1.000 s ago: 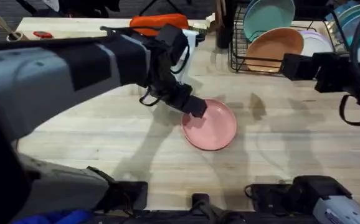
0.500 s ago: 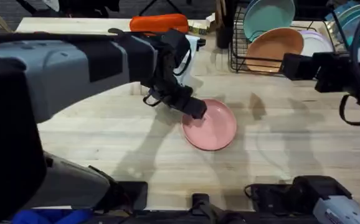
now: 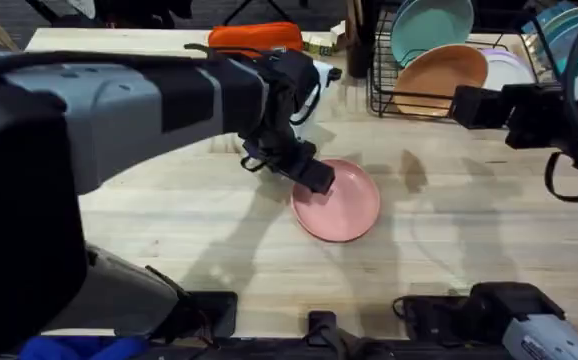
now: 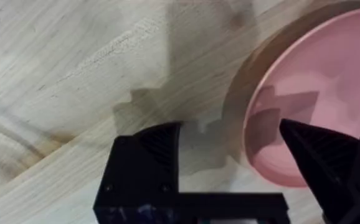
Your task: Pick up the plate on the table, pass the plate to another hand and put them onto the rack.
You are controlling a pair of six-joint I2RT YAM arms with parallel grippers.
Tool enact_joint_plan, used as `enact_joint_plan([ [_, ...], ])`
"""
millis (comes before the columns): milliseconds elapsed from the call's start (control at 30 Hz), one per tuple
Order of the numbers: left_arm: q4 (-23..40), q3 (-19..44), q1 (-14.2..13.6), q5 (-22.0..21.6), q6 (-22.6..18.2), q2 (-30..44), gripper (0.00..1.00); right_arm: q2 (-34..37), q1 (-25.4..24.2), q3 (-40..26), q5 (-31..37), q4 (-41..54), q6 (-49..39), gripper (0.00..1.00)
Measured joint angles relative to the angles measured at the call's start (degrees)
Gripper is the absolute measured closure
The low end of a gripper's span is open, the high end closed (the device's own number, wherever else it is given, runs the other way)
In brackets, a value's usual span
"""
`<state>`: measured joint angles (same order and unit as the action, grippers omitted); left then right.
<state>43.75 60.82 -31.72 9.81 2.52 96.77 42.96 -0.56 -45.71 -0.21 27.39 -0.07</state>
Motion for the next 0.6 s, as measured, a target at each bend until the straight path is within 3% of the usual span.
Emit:
enact_joint_plan([
  [267,-0.28,0.0,-2.84,-4.44,1.21,0.31,0.009,0.0,0.0,0.0,0.0,-0.01,-0.01,0.005],
  [500,-0.51,0.0,-2.86,-6.03,1.43,0.46,0.251,0.02,0.0,0.0,0.01,-0.01,-0.01,0.005],
  [600,-1.02,0.0,-2.8,-5.54,1.36,0.46,0.417,0.0,0.0,0.0,0.0,0.01,-0.01,0.006],
])
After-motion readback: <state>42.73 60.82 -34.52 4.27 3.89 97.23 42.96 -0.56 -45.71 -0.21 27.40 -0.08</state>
